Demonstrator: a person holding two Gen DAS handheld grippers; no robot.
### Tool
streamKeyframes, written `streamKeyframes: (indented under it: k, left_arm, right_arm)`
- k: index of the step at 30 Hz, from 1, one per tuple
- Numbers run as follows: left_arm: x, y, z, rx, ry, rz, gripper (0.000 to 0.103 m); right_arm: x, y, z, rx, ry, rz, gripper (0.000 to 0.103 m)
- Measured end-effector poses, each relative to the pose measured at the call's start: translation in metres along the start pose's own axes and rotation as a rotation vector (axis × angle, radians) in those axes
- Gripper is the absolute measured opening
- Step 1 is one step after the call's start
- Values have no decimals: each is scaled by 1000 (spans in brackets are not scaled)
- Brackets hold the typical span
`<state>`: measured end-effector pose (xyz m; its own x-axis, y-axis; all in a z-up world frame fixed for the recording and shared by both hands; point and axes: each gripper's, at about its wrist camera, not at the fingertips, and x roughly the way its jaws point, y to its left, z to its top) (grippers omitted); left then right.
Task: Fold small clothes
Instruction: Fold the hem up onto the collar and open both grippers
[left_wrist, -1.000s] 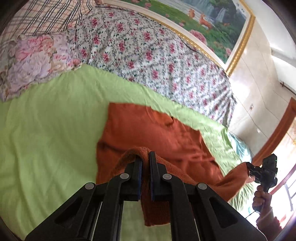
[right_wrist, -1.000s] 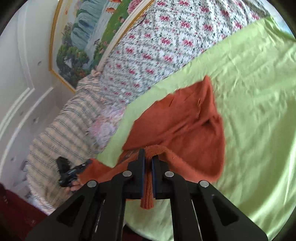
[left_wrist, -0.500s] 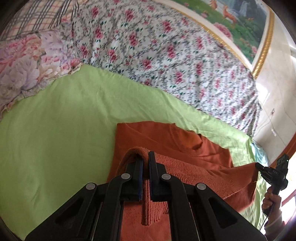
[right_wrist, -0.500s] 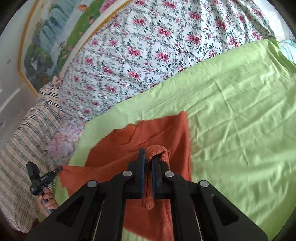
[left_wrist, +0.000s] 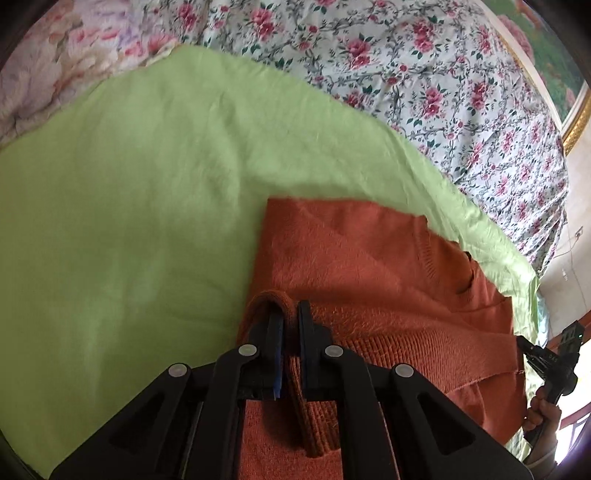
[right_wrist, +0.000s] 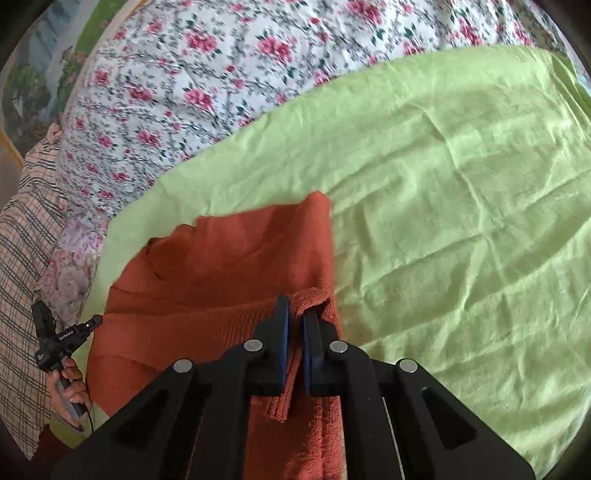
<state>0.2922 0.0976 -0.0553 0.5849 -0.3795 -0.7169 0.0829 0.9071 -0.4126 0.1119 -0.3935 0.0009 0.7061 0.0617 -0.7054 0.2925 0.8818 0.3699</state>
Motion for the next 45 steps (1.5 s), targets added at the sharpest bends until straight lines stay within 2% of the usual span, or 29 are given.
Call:
streamKeyframes:
  k: [1,3,5,7,9,10,12,15,17,18,19,20,22,23,24,26,29,31,36,40,45]
  left_arm:
    - [-4,-1,-4,-1,0,-12,12]
    - [-18,-8,-20,19,7,-55,27]
    - [-30,-25,-43,56,18,-105,32]
    - [-34,-42,-67,101,47,-170,35]
    - [-26,-65,-90,168,102,-192,36]
    - [-20,-77,-97,203,124,-183,36]
    - [-9,-97,-103,278,136,-120,43]
    - [5,-113,-90,340,155,-77,46]
    - [15,-113,-73,345,152,-61,45]
    - [20,-110,-62,337,148,-49,40]
    - [25,-107,-52,323,146,-42,37]
    - [32,-103,-38,301,141,-38,35]
    - [40,-95,-12,261,113,-28,35]
    - [43,-92,0,243,92,-9,38]
    - [46,-89,12,223,69,17,47]
    - [47,-79,34,170,17,51,53]
    - [48,-63,52,89,-7,61,53]
    - [40,-54,52,49,-22,50,53]
    - [15,-42,11,25,-23,44,53]
    - [-23,-35,-41,9,-43,20,54]
    - [-74,-32,-102,7,-70,-45,55]
  right_arm:
    - [-1,-3,-1,20,7,2,9]
    - [-13,-1,-6,30,-18,-11,17]
    - [-31,7,-13,-2,-72,-51,29]
    - [-47,27,-29,-85,-105,-55,29]
    - [-46,52,-46,-184,-67,10,29]
    - [-38,69,-58,-257,-15,45,29]
    - [-21,88,-73,-337,75,79,29]
    - [10,104,-85,-432,190,64,29]
    - [18,103,-80,-451,197,48,27]
    - [20,100,-72,-438,187,45,27]
    - [23,97,-63,-425,168,7,27]
    - [26,92,-53,-411,148,-46,27]
    - [31,79,-32,-351,110,-80,27]
    - [32,73,-22,-316,87,-94,27]
    - [32,68,-12,-284,58,-117,27]
    - [29,56,10,-215,-19,-138,28]
    - [21,47,26,-146,-87,-136,28]
    - [15,43,28,-123,-99,-127,28]
    - [-2,46,2,-137,-89,-106,28]
    - [-15,43,-34,-106,-75,-71,28]
    - [-31,44,-73,-70,-74,-28,29]
